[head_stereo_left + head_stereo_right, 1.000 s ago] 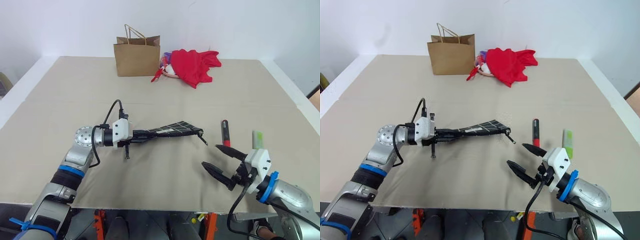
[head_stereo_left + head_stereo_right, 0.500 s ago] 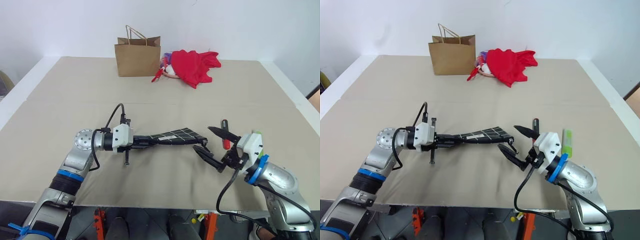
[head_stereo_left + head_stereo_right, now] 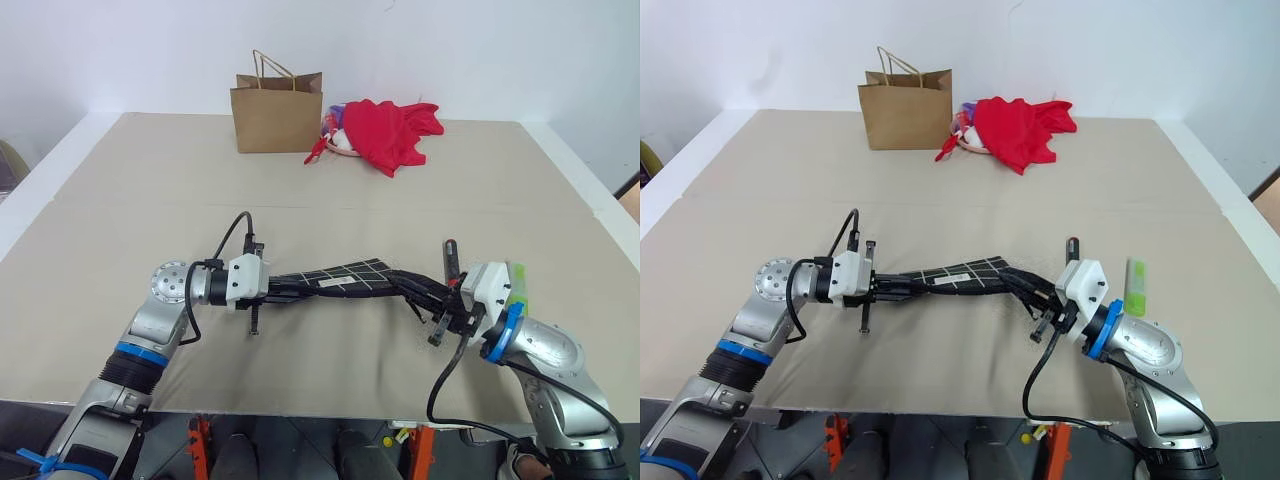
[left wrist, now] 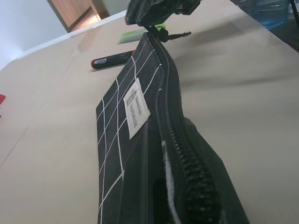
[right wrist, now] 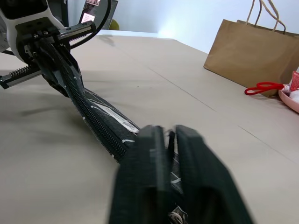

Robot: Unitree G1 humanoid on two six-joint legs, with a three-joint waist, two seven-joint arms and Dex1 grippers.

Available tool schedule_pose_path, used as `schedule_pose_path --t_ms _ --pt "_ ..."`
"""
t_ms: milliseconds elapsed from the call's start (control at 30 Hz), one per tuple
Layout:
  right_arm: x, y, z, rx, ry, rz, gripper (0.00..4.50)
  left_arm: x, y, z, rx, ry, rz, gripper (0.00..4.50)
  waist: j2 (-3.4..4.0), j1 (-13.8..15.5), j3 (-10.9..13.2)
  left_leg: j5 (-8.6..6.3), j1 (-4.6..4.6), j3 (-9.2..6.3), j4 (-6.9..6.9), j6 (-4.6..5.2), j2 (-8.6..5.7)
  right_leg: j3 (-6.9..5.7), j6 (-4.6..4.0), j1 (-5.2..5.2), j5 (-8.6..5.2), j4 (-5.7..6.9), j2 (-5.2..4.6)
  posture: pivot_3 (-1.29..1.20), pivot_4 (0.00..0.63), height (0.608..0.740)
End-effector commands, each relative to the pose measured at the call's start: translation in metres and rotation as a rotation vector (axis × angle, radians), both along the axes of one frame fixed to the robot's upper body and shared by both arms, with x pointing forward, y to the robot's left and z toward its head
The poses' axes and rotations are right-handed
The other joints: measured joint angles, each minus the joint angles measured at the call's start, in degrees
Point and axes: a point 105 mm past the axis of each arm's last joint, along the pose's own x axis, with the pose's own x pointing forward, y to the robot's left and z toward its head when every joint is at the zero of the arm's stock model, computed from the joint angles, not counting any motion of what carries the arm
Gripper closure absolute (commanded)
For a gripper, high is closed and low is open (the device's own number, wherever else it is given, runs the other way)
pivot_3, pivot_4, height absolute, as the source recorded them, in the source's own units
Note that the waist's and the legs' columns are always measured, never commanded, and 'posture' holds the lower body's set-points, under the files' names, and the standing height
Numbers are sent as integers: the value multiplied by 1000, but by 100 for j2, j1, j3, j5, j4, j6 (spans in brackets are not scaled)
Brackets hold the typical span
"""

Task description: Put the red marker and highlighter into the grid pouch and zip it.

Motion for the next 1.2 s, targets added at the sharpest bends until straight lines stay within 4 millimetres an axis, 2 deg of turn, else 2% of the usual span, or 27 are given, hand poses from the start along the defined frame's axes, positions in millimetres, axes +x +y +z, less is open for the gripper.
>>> schedule_pose_path --t_ms 33,600,867,1200 --pt "-3 8 11 16 -24 37 4434 0 -1 10 -27 -40 6 4500 0 0 0 0 0 0 0 0 0 0 -1 0 0 0 0 0 150 740" --pt "0 52 28 35 7 125 4434 -2 -9 14 -47 -55 -12 4500 0 -2 0 0 -1 -2 0 0 0 -1 -1 -2 0 4 0 0 150 740" --pt "-6 53 19 5 62 132 4434 -1 -9 17 -61 -86 -1 4500 0 -2 0 0 -1 -3 0 0 0 -2 -2 -1 0 4 0 0 150 740" --pt "-15 54 19 -26 77 141 4434 6 -6 22 -81 -139 46 4500 0 -2 0 0 -1 -3 0 0 0 -2 1 -2 -2 5 0 0 150 740"
